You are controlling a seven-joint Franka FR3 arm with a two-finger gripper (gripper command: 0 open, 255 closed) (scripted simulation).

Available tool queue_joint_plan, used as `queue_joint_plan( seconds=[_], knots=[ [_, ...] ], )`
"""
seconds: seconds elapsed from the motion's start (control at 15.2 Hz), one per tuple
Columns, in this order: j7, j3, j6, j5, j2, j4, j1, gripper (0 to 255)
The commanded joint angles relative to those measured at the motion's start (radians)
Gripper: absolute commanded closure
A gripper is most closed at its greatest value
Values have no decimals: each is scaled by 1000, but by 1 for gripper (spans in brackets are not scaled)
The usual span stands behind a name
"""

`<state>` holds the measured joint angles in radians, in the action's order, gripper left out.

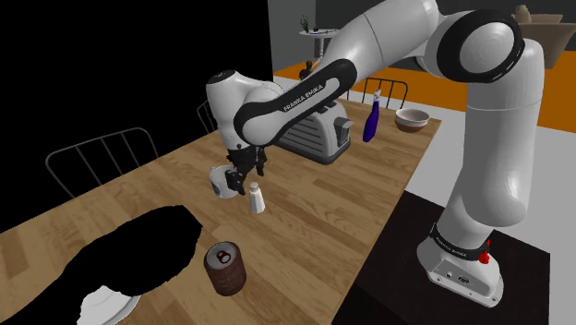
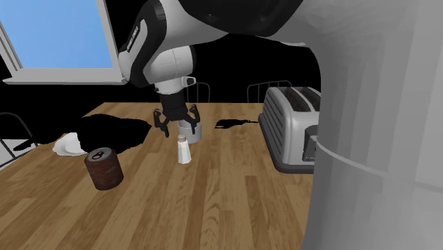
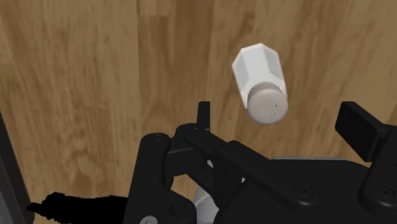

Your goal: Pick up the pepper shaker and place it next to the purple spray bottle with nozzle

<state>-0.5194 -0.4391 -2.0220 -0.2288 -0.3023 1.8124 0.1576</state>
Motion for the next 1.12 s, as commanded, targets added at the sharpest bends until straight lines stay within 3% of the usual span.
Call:
queue_joint_plan(
  seconds=[0.0,0.59,0.66,1.06],
  knots=[
    [-4,3,-24,-6,-7,18,-1,0],
    [-7,5,-43,-11,-15,29,0,0],
    [-7,5,-43,-11,-15,29,0,255],
    [-7,5,-42,-11,-16,27,0,255]
  ],
)
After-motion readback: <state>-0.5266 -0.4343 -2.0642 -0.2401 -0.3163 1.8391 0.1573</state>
